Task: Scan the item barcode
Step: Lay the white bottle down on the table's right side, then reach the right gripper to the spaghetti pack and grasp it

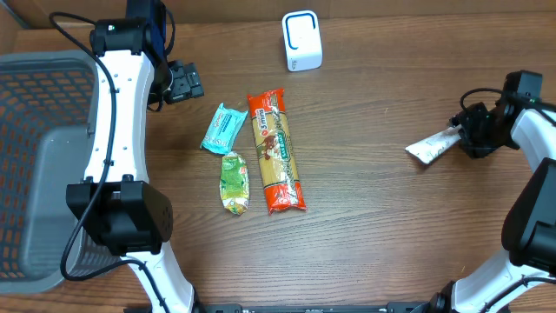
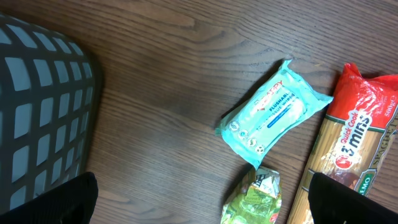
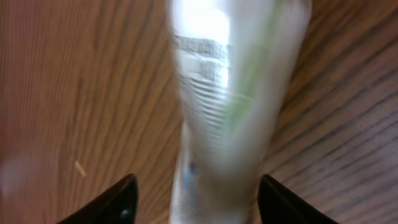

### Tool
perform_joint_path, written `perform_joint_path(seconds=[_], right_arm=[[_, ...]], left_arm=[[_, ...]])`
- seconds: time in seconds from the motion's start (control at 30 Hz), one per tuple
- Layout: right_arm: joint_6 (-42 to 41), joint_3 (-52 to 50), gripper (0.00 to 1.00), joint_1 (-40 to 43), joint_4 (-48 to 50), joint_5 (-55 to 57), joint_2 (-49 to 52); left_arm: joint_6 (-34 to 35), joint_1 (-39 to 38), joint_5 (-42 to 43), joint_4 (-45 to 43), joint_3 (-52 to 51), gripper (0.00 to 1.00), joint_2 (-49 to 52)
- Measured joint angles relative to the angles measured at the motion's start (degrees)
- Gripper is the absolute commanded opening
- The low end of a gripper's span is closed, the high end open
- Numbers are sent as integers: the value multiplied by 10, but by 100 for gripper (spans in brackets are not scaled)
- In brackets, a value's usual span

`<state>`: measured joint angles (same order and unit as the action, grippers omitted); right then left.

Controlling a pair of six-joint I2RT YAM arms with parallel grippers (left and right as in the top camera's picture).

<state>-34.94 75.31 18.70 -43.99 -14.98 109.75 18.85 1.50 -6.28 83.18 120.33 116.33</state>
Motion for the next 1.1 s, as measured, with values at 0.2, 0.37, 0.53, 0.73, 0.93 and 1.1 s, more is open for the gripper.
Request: perform_joint_path(seconds=[0.2,0.37,0.53,0.73,0.93,1.1], right_arm=[[60,131,74,-6,-134,0,-1],[143,238,82,-85,-186,2,-9],[194,244,82,-241,-151,13,-9],[219,244,77,-415,-107,33,-1],[226,244,72,-519,-96,79,54],[228,244,68,-593,-94,166,99]], left_arm=[[0,0,0,0,0,100,0],[0,0,0,0,0,99,0],[0,0,0,0,0,100,0],[0,0,0,0,0,99,0],[0,0,0,0,0,100,0],[0,0,0,0,0,100,0]])
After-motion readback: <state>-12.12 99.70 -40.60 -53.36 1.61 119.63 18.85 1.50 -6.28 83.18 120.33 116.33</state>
